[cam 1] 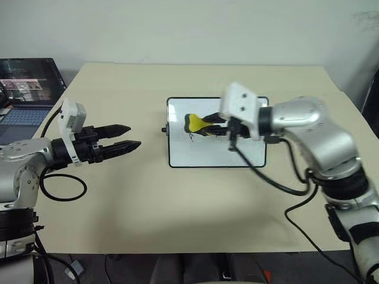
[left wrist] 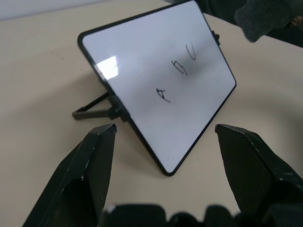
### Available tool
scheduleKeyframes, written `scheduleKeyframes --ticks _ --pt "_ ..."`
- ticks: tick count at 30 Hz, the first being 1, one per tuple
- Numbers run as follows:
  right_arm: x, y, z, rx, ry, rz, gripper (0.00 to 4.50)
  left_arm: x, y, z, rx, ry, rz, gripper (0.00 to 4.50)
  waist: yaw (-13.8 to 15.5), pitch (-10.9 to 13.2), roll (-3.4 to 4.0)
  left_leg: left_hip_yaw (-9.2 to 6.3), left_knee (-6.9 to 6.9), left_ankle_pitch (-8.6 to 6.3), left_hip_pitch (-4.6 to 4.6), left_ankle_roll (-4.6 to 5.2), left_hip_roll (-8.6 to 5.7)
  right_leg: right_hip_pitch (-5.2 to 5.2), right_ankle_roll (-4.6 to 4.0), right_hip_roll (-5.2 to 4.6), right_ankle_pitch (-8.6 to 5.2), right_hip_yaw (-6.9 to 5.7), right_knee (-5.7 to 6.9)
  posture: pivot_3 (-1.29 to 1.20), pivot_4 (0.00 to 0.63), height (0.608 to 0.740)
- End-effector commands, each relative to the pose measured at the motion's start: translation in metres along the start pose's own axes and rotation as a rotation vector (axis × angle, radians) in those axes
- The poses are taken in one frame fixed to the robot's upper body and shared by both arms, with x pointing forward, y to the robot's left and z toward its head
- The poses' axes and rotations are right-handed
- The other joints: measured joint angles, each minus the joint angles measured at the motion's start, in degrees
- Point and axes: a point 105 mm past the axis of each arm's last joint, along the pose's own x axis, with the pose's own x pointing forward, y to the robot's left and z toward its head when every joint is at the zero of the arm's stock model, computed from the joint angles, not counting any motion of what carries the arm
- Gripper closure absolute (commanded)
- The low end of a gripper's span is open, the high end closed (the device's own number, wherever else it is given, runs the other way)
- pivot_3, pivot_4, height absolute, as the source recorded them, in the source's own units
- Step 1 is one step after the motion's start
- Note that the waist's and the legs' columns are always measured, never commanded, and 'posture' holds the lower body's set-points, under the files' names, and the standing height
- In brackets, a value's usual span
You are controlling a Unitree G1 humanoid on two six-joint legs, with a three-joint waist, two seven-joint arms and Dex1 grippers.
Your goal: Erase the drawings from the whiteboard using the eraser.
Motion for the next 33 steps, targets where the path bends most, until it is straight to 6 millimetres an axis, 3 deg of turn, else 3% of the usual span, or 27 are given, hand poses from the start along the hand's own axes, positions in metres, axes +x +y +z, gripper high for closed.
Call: scheduleKeyframes --ticks 1,9,13,23,29,33 --pt "0.016 -0.006 0.004 -0.087 0.066 -0.061 4.17 -0.003 -0.001 0.005 0.039 0.0 0.003 0.87 0.0 0.0 -0.01 -0.01 0.0 0.0 -0.04 0.0 -0.02 -0.02 0.0 0.0 0.0 -0.01 -0.01 0.0 0.15 0.74" --pt "0.064 -0.003 -0.008 -0.165 0.199 -0.04 4.17 0.001 -0.003 0.002 0.034 0.003 -0.001 0.87 -0.2 -0.1 -0.09 -0.09 0.0 0.0 0.01 0.01 0.05 -0.03 -0.02 0.02 0.0 -0.08 0.05 0.0 0.15 0.74" --pt "0.071 -0.003 -0.013 -0.196 0.24 -0.017 4.17 0.002 -0.005 0.001 0.032 -0.002 0.0 0.87 -0.2 -0.1 -0.12 -0.06 -0.01 0.0 -0.01 0.01 0.01 -0.02 -0.02 0.03 0.0 -0.08 0.02 0.0 0.15 0.74" --pt "0.079 -0.025 -0.01 -0.346 0.274 -0.091 4.18 0.0 -0.006 0.0 0.03 -0.006 0.013 0.87 -0.3 -0.1 -0.12 -0.12 -0.03 0.0 0.01 0.01 0.1 -0.04 -0.02 0.02 0.0 -0.09 0.04 0.0 0.15 0.74" --pt "0.09 -0.01 -0.016 -0.345 0.271 -0.058 4.19 -0.002 -0.006 -0.002 0.028 -0.001 0.022 0.87 -0.3 -0.1 -0.12 -0.08 -0.03 0.0 0.0 0.0 0.07 -0.04 -0.02 0.01 0.0 -0.06 0.02 0.0 0.15 0.74" --pt "0.1 0.01 -0.026 -0.302 0.27 0.007 4.19 -0.004 -0.006 -0.003 0.027 0.001 0.027 0.87 -0.3 -0.1 -0.14 -0.11 -0.03 0.0 0.0 0.0 0.08 -0.03 -0.03 0.0 0.0 -0.08 0.03 0.0 0.15 0.74"
